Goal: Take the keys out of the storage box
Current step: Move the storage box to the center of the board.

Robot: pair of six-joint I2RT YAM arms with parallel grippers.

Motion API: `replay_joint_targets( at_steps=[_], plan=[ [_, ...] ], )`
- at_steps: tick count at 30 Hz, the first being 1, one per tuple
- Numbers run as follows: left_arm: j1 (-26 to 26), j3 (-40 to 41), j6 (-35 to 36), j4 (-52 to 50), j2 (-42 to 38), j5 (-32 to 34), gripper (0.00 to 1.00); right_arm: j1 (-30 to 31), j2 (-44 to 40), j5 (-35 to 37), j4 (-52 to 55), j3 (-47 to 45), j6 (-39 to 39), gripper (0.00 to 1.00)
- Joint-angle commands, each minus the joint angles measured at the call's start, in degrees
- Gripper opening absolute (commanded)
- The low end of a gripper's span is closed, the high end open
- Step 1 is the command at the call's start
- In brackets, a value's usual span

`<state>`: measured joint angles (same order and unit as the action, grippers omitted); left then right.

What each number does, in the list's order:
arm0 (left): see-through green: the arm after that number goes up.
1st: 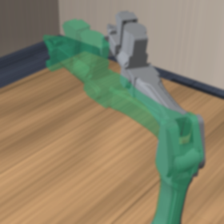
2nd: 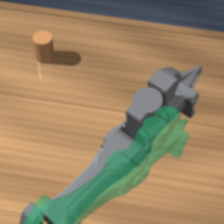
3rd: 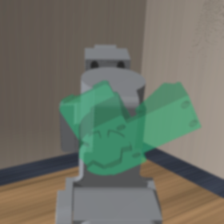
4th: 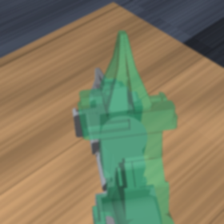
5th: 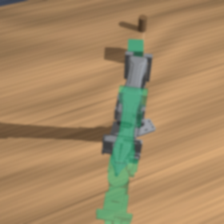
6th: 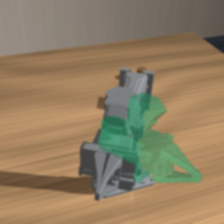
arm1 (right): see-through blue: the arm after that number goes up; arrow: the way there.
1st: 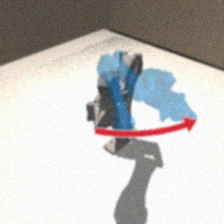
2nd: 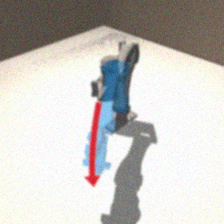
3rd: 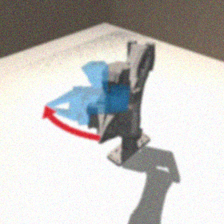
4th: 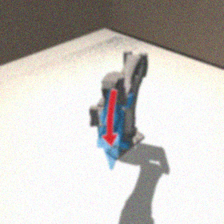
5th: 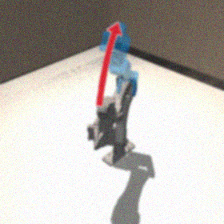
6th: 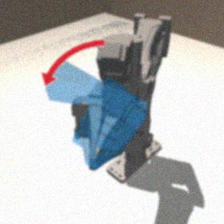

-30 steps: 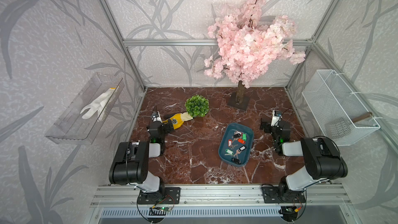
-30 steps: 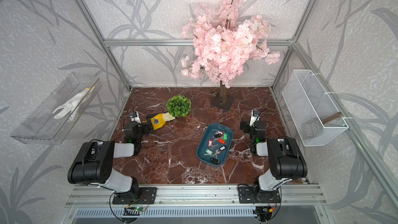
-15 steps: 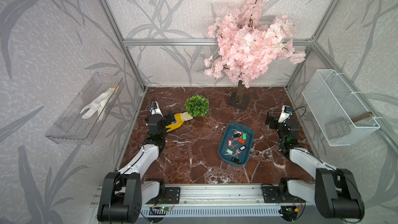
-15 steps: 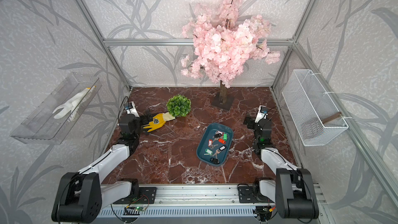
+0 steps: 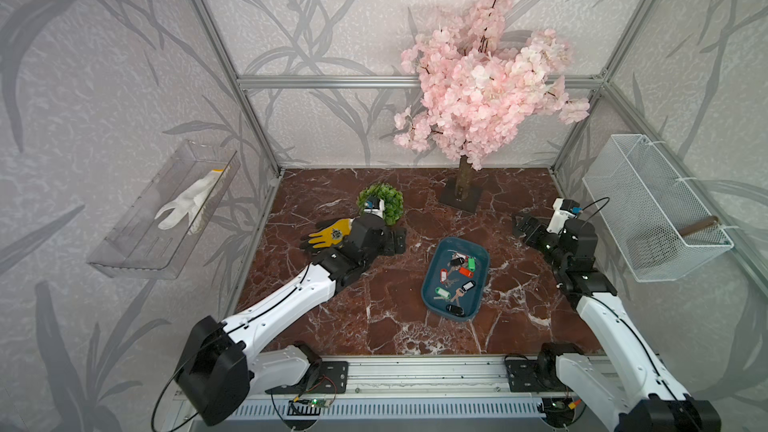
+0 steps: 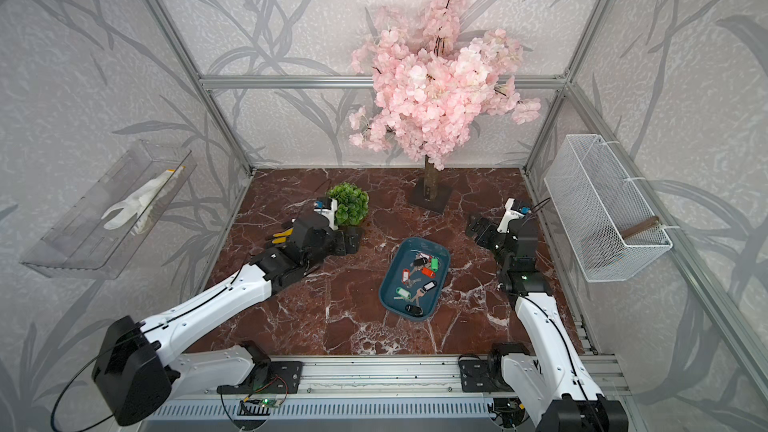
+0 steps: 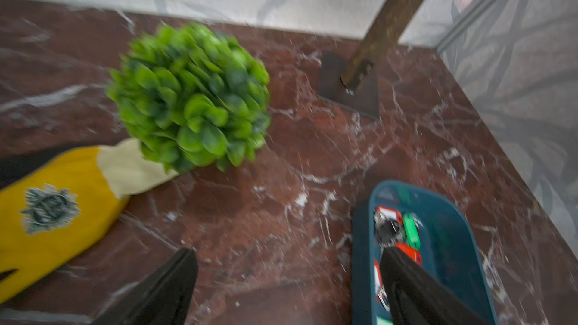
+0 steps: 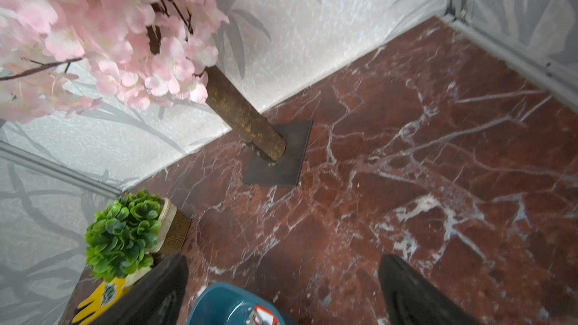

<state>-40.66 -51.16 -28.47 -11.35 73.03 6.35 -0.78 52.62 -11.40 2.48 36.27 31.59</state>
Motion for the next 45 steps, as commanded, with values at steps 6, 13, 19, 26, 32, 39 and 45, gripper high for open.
replay_joint_targets(
  at_steps=[6,13,19,26,32,39,45],
  plan=[
    [-7.37,-13.51,-1.59,-10.02,16.06,-7.97,0.82,0.86,3.83,-4.77,9.02,4.31,1.51,0.99],
    [-8.11,-23.17,-0.97,-16.34,27.37,-7.63,0.72,1.04,3.81,-4.47,10.04,3.11,0.82,0.99],
    [-8.11,-28.98,-1.01,-18.97,34.02,-5.83,0.6,1.04,3.72,-4.76,10.21,2.69,1.07,0.99],
    [-8.07,-33.07,-3.09,-21.03,38.99,-5.18,0.42,1.04,4.06,-4.64,10.26,2.5,0.49,0.99],
    [-8.06,-34.27,-3.91,-21.08,40.05,-5.76,0.28,1.04,3.9,-4.67,10.24,1.94,0.1,0.99],
    [-8.03,-34.21,-4.56,-21.03,40.5,-6.03,0.16,1.08,3.46,-4.23,10.39,1.6,-0.24,0.99],
    [-7.94,-33.01,-4.59,-21.08,38.93,-5.26,0.08,1.04,3.37,-4.01,10.6,1.51,-0.54,0.99]
  ],
)
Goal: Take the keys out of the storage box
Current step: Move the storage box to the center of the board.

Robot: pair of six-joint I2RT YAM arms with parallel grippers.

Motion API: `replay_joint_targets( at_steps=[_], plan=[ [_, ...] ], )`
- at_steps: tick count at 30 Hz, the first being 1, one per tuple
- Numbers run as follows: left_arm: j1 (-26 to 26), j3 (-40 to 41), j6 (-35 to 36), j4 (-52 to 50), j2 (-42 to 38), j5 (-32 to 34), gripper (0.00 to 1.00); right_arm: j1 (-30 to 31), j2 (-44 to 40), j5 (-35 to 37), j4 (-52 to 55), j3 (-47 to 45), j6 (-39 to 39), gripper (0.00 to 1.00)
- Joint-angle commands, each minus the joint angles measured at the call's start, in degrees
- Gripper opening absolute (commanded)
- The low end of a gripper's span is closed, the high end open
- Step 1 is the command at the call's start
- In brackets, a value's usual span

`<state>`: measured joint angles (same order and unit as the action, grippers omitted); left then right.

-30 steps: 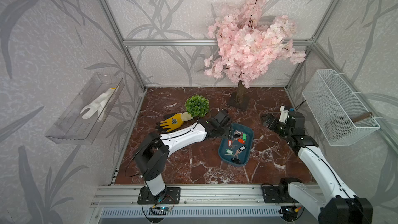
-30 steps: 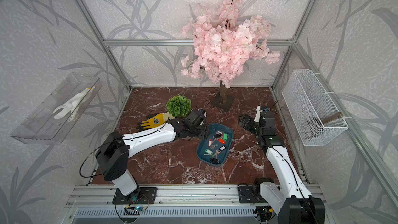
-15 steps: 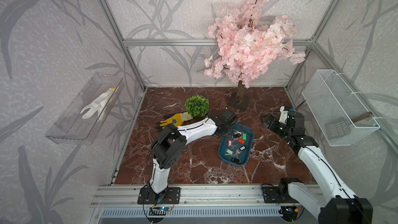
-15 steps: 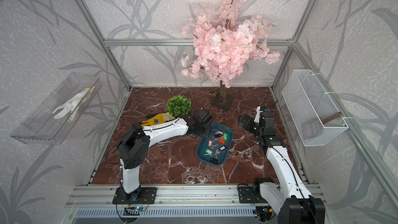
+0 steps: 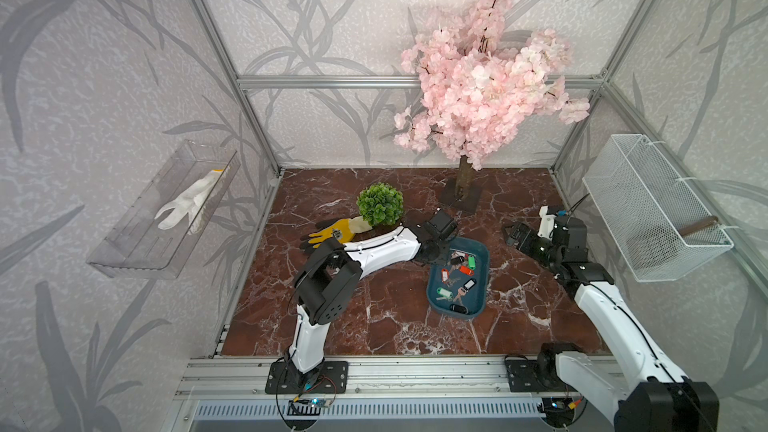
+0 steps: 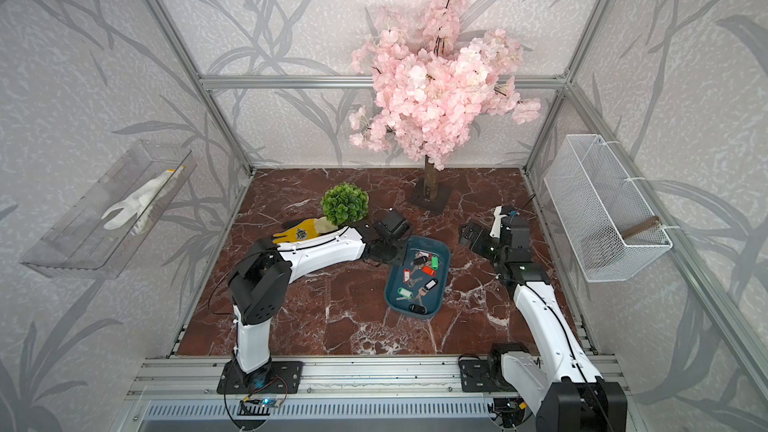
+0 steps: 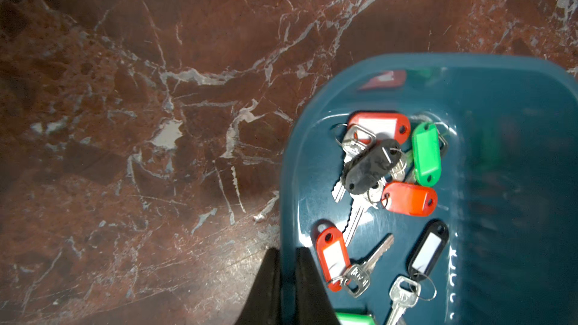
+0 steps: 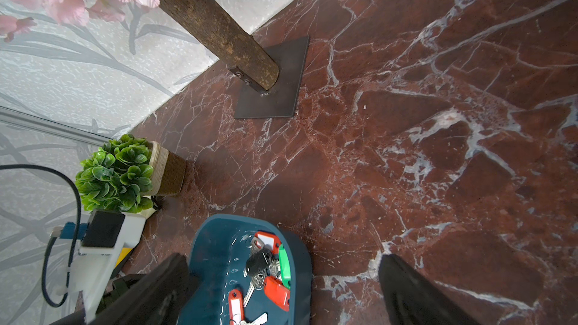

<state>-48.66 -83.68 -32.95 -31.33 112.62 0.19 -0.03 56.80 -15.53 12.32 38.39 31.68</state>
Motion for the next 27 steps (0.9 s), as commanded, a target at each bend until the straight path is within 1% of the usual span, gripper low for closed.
replay_joint_targets(
  at_steps=[1,5,8,12,21,24,27],
  plan=[
    [0.26,-0.02,-0.17,-0.91,-1.15,0.66,0.06,0.3,-0.81,0.18,0.86,-0.64,-0.68,0.99],
    [1.34,3.43,-0.87,0.17,-4.13,-0.18,0.02,0.3,-0.64,0.3,0.96,-0.36,-1.07,0.99],
    [3.04,7.5,-1.73,1.69,-6.99,-1.58,0.0,0.29,-0.38,0.07,0.8,-0.14,-1.58,0.99],
    [5.98,14.13,-2.93,4.03,-12.34,-2.04,0.0,0.3,-0.04,-0.35,1.57,0.73,-3.02,0.99],
    [14.51,26.15,-1.84,3.22,-24.26,-0.33,0.0,0.95,2.71,-2.35,8.61,7.24,-9.49,0.99],
    [17.68,28.68,0.3,2.94,-26.7,-1.69,0.0,3.85,4.69,-2.87,9.68,9.16,-12.05,0.97],
    [19.81,29.02,3.57,0.2,-28.21,-1.22,0.0,10.04,7.64,0.12,11.94,12.25,-15.75,0.96]
  ],
)
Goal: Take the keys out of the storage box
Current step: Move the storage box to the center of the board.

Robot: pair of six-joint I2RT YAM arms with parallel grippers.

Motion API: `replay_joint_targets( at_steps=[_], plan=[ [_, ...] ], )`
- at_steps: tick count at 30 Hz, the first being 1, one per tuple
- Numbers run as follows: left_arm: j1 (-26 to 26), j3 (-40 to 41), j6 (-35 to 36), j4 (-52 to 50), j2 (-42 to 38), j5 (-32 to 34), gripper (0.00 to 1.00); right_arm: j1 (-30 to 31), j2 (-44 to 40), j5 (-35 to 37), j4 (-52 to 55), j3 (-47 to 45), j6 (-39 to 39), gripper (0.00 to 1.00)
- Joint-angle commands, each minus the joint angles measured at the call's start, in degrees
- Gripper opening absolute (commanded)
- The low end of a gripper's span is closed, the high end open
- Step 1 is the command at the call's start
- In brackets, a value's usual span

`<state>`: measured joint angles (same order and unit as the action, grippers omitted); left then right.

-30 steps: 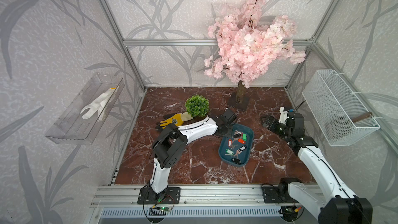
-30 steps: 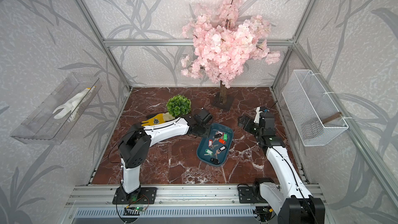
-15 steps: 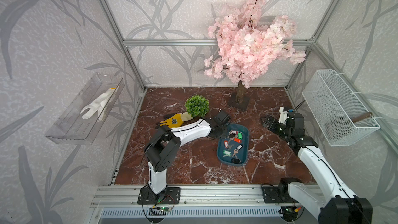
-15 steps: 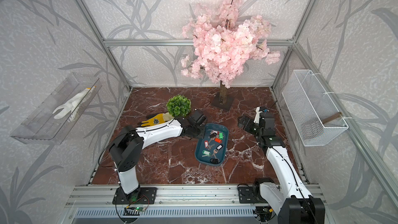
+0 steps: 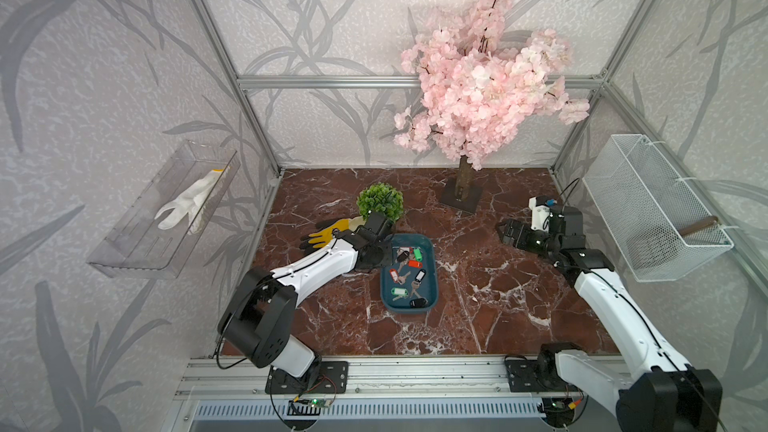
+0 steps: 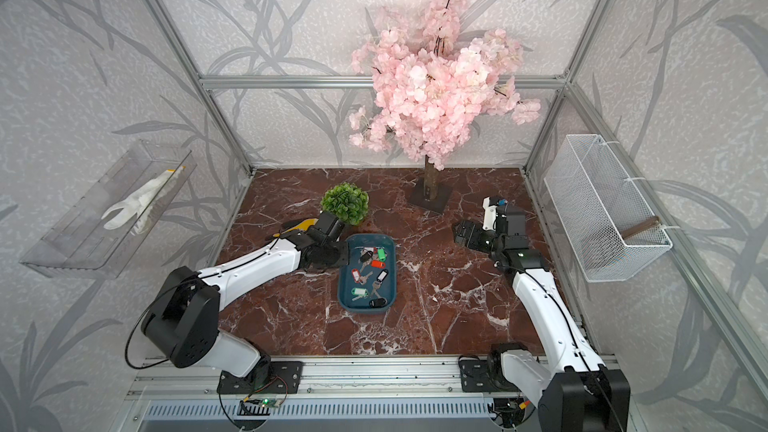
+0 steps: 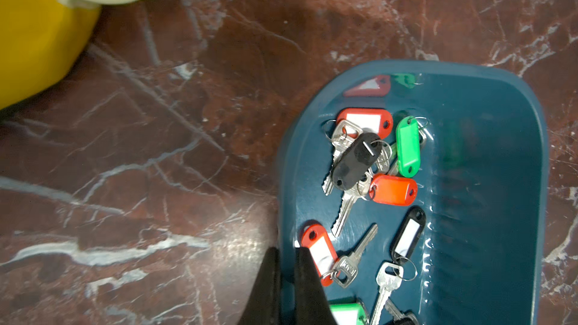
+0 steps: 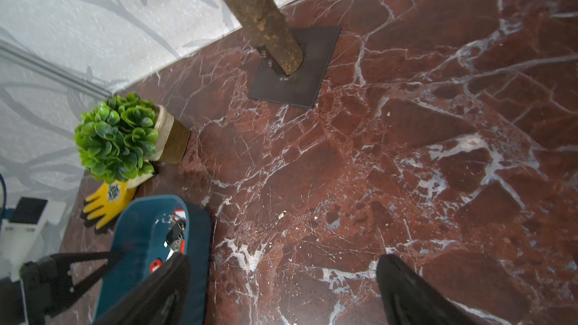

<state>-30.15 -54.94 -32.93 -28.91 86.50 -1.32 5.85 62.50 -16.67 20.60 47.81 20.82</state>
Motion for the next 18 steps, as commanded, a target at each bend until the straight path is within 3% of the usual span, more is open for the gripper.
replay_joint_targets(
  at_steps=[1,6,10,18],
  plan=[
    [1.97,0.42,4.65,-3.07,-2.51,0.7,0.0,6.77,3.22,3.05,4.69,4.2,-6.3,0.95],
    [5.72,1.64,7.39,-4.23,-4.58,1.09,0.02,19.24,11.4,10.31,8.56,11.18,-10.68,0.94],
    [7.64,1.55,8.66,-4.36,-5.35,0.51,0.14,26.72,18.61,10.08,10.63,17.33,-10.6,0.9],
    [10.23,1.58,8.59,-4.97,-7.41,0.09,0.25,38.29,30.14,9.21,11.15,26.69,-10.41,0.84]
  ],
)
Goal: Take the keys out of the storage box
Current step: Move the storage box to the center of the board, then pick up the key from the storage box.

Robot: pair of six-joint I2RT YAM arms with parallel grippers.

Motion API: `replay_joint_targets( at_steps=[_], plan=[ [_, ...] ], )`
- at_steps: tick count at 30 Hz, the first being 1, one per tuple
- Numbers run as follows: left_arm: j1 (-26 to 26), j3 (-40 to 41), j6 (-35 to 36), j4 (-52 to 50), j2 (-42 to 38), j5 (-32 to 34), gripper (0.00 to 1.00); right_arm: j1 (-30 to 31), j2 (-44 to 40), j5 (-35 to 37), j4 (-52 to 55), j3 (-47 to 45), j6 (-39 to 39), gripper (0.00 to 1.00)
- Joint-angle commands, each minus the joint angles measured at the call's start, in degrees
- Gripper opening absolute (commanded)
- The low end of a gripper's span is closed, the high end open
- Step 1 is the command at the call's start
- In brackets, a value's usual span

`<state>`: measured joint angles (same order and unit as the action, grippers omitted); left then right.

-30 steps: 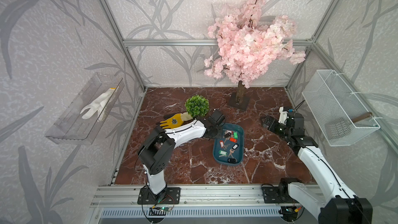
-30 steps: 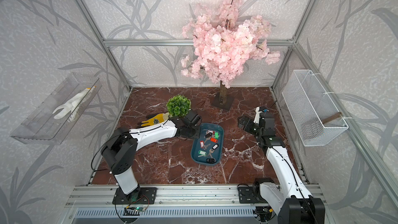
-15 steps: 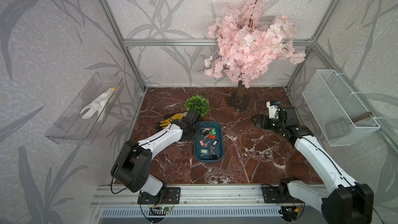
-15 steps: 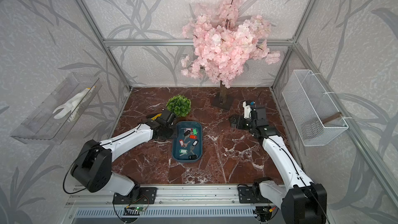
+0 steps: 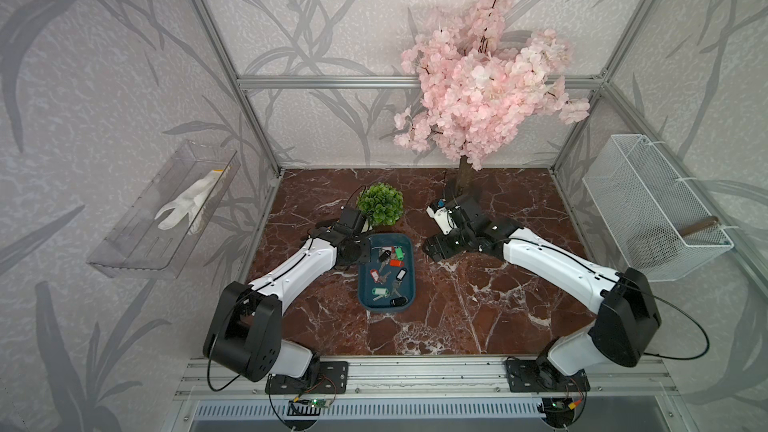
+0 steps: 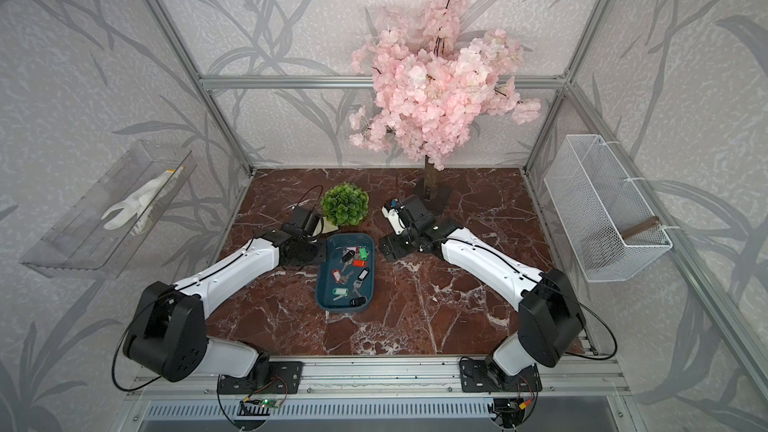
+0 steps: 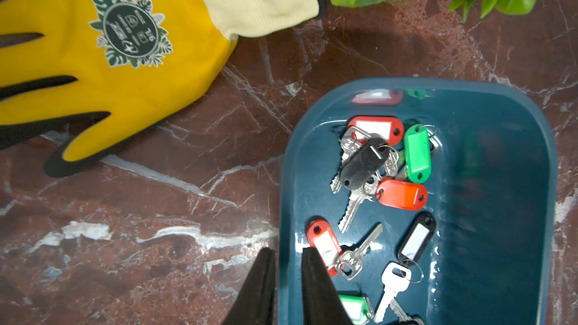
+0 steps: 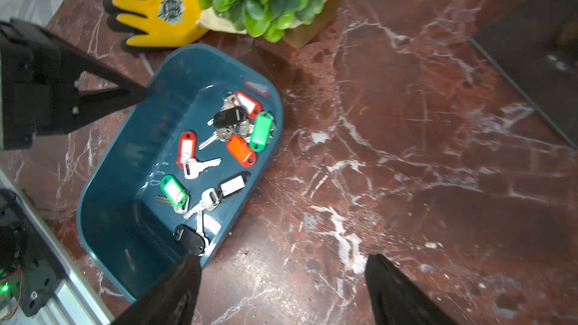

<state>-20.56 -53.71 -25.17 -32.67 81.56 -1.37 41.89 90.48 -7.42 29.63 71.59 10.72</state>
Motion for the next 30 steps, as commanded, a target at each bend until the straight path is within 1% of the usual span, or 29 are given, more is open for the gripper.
replay_joint_targets(
  at_steps=[1,3,5,6,9,11,12,13,16,19,20,22,24,30],
  plan=[
    [1.02,0.36,0.82,-1.5,-3.09,0.18,0.26,3.35,3.53,-0.51,2.54,4.24,-0.39,0.83],
    [1.86,0.56,0.5,-2.03,-4.52,0.72,0.28,5.54,5.64,-0.62,2.96,6.35,-0.94,0.82],
    [2.73,1.0,-1.66,-2.96,-6.75,2.82,0.32,7.54,6.9,-0.99,2.98,7.96,-2.54,0.81],
    [3.29,1.62,-2.31,-2.89,-8.19,3.35,0.33,8.49,9.32,-1.38,2.84,8.91,-3.94,0.8],
    [5.63,4.19,-5.5,-1.48,-13.09,3.15,0.41,9.79,12.54,-2.74,1.52,10.68,-6.45,0.77],
    [7.35,6.7,-8.19,0.55,-16.82,2.6,0.51,11.75,14.84,-4.68,0.01,11.72,-6.91,0.74],
    [8.29,8.29,-9.62,1.71,-19.03,2.85,0.55,11.88,16.29,-5.66,-0.54,12.51,-7.18,0.71],
    [9.03,10.16,-11.08,3.19,-21.17,3.32,0.61,12.19,17.75,-6.46,-1.05,13.28,-7.38,0.69],
    [11.3,14.73,-14.2,5.11,-28.14,5.61,0.79,12.99,21.72,-7.08,-0.81,16.2,-8.62,0.61],
    [13.26,18.03,-15.89,4.79,-34.28,8.71,0.93,13.82,24.94,-6.18,-0.8,18.11,-9.95,0.57],
    [13.66,18.93,-16.05,4.72,-35.79,9.41,0.96,13.96,25.87,-5.91,-0.63,18.75,-10.22,0.56],
    [14.67,20.22,-16.16,4.25,-38.52,10.51,0.99,14.1,27.77,-5.64,-0.2,20.04,-10.63,0.53],
    [15.21,20.98,-15.97,3.6,-40.1,11.02,1.0,14.11,29.11,-5.46,-0.05,20.89,-10.63,0.52],
    [16.07,21.46,-15.35,2.21,-40.96,11.21,1.0,14.58,32.07,-4.86,0.26,22.26,-11.16,0.48]
  ],
)
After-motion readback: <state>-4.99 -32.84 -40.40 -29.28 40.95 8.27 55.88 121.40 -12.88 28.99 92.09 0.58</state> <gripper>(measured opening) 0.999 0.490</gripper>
